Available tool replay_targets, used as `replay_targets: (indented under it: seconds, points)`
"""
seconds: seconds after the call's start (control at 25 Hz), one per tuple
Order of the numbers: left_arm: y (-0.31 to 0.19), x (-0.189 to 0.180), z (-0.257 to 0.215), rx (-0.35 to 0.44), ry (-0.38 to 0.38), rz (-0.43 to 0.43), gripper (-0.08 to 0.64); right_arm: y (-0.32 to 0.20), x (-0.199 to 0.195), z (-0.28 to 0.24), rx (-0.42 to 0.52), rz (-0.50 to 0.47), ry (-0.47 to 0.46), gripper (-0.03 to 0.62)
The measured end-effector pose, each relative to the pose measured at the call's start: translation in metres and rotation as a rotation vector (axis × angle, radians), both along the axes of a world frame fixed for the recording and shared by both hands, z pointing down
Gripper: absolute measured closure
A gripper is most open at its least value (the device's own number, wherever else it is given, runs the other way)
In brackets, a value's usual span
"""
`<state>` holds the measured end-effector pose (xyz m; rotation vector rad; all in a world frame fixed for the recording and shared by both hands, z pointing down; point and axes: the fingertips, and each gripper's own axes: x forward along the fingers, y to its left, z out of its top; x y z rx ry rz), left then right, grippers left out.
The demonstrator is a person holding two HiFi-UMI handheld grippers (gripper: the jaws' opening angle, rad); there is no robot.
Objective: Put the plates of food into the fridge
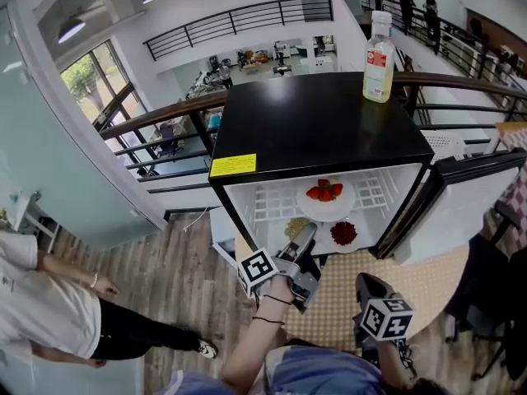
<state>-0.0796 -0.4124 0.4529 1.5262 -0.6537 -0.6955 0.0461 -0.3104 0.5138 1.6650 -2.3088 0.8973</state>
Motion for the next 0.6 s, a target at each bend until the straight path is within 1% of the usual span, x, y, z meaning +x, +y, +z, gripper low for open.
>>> replay_targets:
  seconds: [0.12,0.24,0.4,0.48,0.6]
  points:
    - [0.017,0.0,0.006,0.04,-0.119,0.025,0.215,0.003,-0.002,-0.003,0.0,-0.009,-0.016,0.577]
    - [0.03,0.003,0.01,0.109,-0.243,0.055,0.215,0.006,-0.003,-0.004,0.001,-0.019,-0.021,0.577]
    - [0.046,0.001,0.02,0.203,-0.448,0.086,0.222,0.012,-0.003,-0.005,-0.003,-0.036,-0.023,0.577]
    - [0.056,0.001,0.024,0.231,-0.522,0.1,0.246,0.015,-0.002,-0.004,-0.006,-0.042,-0.022,0.577]
    - [0.069,0.0,0.027,0.264,-0.609,0.093,0.34,0.02,0.001,-0.003,-0.014,-0.049,-0.024,0.577]
